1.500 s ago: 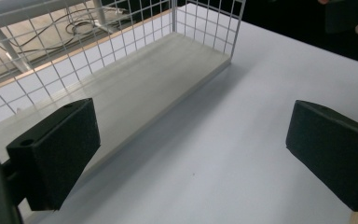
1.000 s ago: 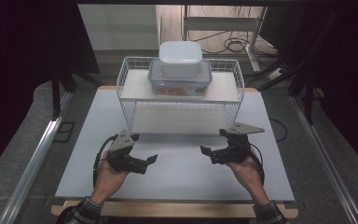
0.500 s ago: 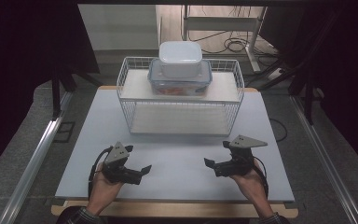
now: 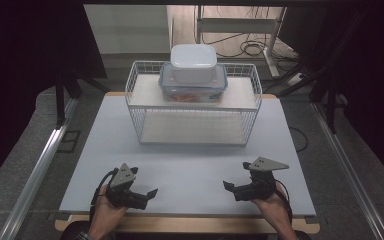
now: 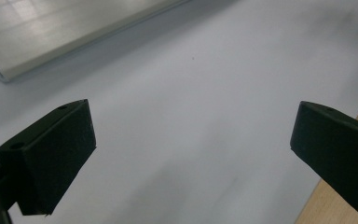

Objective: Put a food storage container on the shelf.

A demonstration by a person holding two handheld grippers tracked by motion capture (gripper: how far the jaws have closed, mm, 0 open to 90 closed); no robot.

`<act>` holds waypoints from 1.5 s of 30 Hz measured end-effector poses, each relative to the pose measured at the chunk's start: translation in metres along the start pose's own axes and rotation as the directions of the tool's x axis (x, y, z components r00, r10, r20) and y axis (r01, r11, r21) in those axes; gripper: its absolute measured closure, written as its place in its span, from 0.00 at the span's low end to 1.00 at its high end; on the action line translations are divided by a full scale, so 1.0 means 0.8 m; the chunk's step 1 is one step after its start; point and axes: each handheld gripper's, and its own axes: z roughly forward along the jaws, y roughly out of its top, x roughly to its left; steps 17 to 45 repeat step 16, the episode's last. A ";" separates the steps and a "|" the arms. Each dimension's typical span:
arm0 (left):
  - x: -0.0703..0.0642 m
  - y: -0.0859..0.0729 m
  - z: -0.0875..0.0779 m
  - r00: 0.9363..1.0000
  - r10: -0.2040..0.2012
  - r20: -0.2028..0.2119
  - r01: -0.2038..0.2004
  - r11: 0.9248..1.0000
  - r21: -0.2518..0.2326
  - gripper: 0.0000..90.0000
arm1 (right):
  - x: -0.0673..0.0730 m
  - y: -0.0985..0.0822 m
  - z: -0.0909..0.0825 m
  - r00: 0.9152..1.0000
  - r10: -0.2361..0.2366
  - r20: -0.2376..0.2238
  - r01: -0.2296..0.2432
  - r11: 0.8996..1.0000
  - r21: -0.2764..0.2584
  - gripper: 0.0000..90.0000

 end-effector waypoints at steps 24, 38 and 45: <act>-0.003 -0.015 0.026 0.999 0.046 -0.014 -0.043 0.986 0.163 0.00 | -0.010 -0.035 0.004 0.999 0.031 0.027 -0.033 0.995 0.097 0.00; -0.003 -0.015 0.026 0.999 0.046 -0.014 -0.043 0.986 0.163 0.00 | -0.010 -0.035 0.004 0.999 0.031 0.027 -0.033 0.995 0.097 0.00; -0.003 -0.015 0.026 0.999 0.046 -0.014 -0.043 0.986 0.163 0.00 | -0.010 -0.035 0.004 0.999 0.031 0.027 -0.033 0.995 0.097 0.00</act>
